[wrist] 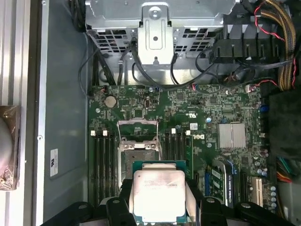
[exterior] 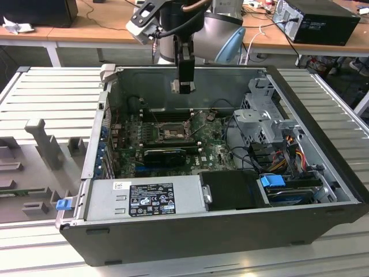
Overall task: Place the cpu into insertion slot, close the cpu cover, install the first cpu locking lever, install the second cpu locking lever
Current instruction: 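Place the cpu into insertion slot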
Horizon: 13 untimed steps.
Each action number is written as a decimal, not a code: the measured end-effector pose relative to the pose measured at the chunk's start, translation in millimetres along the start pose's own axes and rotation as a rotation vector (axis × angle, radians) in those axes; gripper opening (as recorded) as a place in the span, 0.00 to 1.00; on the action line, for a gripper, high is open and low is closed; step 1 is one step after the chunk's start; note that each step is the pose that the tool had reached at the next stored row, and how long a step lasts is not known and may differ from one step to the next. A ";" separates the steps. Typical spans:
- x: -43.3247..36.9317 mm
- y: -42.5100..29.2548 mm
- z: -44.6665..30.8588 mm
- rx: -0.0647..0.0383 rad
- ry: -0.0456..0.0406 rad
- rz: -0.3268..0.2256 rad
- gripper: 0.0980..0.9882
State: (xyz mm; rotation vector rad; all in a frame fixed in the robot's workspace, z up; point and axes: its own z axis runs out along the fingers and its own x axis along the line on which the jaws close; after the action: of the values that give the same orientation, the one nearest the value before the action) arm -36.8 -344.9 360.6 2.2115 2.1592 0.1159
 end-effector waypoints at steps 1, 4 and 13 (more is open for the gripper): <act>-0.1 -0.3 3.8 0.000 -0.0001 0.001 0.48; -0.3 -1.1 12.0 0.002 -0.0004 0.004 0.48; -0.6 -2.4 27.5 0.041 -0.0018 0.008 0.48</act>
State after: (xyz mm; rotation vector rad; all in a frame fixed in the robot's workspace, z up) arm -36.8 -344.9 333.0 2.2413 2.1718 0.0700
